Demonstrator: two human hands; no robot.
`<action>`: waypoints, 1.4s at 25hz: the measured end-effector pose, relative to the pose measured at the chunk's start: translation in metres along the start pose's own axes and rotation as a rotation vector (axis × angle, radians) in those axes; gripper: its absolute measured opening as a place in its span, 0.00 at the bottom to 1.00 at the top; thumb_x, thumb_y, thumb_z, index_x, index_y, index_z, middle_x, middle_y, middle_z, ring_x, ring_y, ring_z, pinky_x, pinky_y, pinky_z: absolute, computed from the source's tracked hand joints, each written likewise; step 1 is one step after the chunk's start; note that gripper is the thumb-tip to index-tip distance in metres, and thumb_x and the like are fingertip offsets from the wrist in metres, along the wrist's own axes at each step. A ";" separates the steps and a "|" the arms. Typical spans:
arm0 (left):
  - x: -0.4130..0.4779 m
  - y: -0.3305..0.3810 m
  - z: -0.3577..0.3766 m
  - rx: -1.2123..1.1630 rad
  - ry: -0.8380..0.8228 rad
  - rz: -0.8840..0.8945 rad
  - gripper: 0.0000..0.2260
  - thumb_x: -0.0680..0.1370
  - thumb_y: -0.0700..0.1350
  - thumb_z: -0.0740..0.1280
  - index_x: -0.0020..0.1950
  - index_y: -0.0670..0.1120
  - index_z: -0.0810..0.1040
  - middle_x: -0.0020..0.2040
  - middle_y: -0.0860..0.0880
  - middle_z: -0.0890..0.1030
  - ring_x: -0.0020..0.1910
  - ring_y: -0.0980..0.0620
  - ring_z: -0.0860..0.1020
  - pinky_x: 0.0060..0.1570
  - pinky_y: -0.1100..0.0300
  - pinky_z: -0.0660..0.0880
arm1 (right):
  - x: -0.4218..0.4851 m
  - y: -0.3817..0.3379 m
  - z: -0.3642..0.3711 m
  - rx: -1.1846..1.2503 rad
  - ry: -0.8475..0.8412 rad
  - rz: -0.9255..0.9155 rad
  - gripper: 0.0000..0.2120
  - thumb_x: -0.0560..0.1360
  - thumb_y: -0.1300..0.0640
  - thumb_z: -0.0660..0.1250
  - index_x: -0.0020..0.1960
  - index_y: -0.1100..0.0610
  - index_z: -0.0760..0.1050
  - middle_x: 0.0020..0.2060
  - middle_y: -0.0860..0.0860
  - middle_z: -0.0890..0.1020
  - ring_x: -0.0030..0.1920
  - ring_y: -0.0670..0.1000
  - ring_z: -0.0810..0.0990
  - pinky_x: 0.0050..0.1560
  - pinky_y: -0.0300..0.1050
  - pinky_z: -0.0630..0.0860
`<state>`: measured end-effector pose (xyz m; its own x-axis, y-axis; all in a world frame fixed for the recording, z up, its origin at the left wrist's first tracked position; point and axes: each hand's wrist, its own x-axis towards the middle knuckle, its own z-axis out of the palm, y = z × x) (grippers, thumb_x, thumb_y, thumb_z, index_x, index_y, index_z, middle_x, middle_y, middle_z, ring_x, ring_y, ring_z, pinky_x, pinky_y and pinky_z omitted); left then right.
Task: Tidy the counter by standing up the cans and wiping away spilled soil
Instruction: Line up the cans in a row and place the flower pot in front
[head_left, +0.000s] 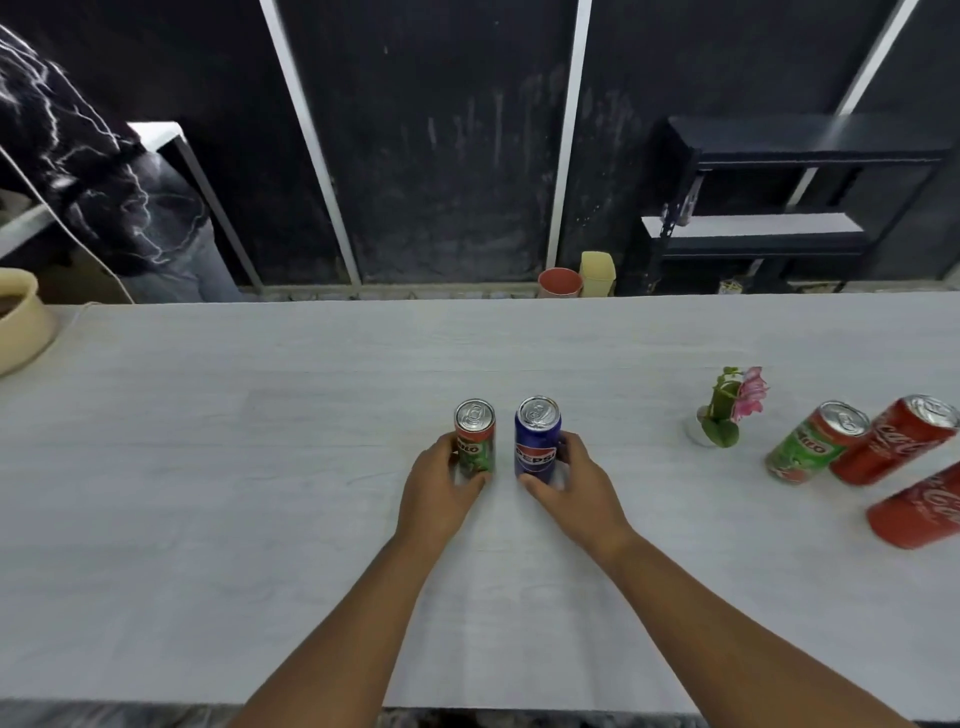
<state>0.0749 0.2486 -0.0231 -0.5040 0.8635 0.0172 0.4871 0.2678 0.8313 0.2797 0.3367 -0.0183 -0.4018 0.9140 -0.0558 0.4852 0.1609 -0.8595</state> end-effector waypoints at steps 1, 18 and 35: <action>0.001 -0.002 -0.001 0.022 0.011 0.005 0.25 0.73 0.49 0.82 0.67 0.51 0.80 0.59 0.55 0.84 0.59 0.54 0.81 0.55 0.60 0.78 | 0.000 0.002 0.002 -0.010 0.007 0.002 0.29 0.71 0.47 0.81 0.68 0.40 0.71 0.59 0.35 0.81 0.58 0.31 0.78 0.51 0.22 0.70; 0.009 -0.009 -0.010 0.025 0.087 -0.026 0.24 0.70 0.58 0.83 0.59 0.60 0.74 0.51 0.63 0.80 0.51 0.61 0.78 0.43 0.66 0.71 | 0.013 0.008 0.022 -0.250 0.156 -0.155 0.25 0.72 0.41 0.78 0.66 0.47 0.79 0.50 0.38 0.78 0.56 0.48 0.75 0.61 0.51 0.70; -0.004 -0.020 -0.005 0.027 0.102 -0.004 0.33 0.69 0.58 0.85 0.69 0.51 0.75 0.60 0.56 0.80 0.57 0.55 0.78 0.55 0.59 0.78 | 0.007 0.009 0.020 -0.330 0.097 -0.182 0.28 0.76 0.39 0.74 0.72 0.47 0.75 0.60 0.45 0.84 0.64 0.53 0.76 0.66 0.53 0.71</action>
<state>0.0636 0.2372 -0.0365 -0.5752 0.8149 0.0714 0.5031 0.2836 0.8163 0.2661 0.3377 -0.0368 -0.4365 0.8880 0.1446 0.6430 0.4203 -0.6403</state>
